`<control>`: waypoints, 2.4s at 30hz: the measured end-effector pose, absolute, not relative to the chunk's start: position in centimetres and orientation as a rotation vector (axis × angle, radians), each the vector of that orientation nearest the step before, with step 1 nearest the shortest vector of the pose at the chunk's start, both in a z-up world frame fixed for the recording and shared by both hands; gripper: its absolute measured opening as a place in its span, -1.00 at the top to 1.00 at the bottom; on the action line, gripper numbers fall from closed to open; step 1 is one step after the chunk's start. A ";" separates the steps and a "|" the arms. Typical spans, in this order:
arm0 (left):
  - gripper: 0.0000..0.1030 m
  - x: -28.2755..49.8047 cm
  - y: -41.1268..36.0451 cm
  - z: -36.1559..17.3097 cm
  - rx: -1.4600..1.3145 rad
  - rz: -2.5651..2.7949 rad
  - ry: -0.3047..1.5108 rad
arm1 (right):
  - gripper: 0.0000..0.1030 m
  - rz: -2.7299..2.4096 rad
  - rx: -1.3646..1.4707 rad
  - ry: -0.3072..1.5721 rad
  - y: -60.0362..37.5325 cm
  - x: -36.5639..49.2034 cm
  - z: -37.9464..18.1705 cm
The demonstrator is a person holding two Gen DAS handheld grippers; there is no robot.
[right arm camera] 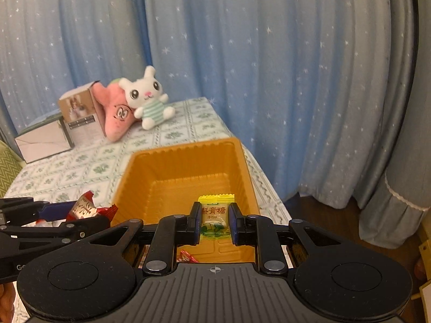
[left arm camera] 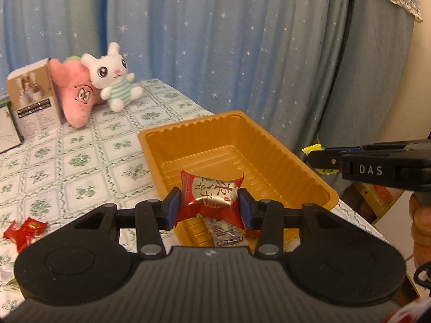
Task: Organize snacks
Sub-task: 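Carry both snacks into the orange tray and open both tools, then withdraw both tools from the tray toward the remaining snacks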
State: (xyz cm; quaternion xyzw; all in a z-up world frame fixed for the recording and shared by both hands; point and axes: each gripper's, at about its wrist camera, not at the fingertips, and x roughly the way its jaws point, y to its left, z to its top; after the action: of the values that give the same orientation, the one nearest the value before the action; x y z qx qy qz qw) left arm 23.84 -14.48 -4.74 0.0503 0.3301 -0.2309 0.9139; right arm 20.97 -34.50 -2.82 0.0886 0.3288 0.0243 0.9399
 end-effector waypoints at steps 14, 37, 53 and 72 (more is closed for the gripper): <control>-0.04 25.0 -14.0 -7.0 0.082 -0.466 0.734 | 0.59 0.059 0.204 0.711 -35.1 22.4 -4.9; -0.35 20.9 -8.6 -5.0 0.054 -0.348 0.682 | -0.17 0.087 0.379 0.664 -36.4 21.7 -3.1; -0.48 13.5 -1.0 -3.2 0.005 -0.179 0.665 | -0.17 0.202 0.350 0.581 -29.4 16.6 2.4; -0.53 10.1 6.7 -3.6 -0.034 -0.020 0.673 | -0.17 0.352 0.263 0.669 -20.7 14.5 -0.2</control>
State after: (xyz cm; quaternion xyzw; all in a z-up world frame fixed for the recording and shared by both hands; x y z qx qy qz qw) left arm 10.06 6.70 -3.60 -0.0168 0.3303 -0.0097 0.9437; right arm 14.49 -20.73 -0.18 0.1278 0.3257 0.1716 0.9209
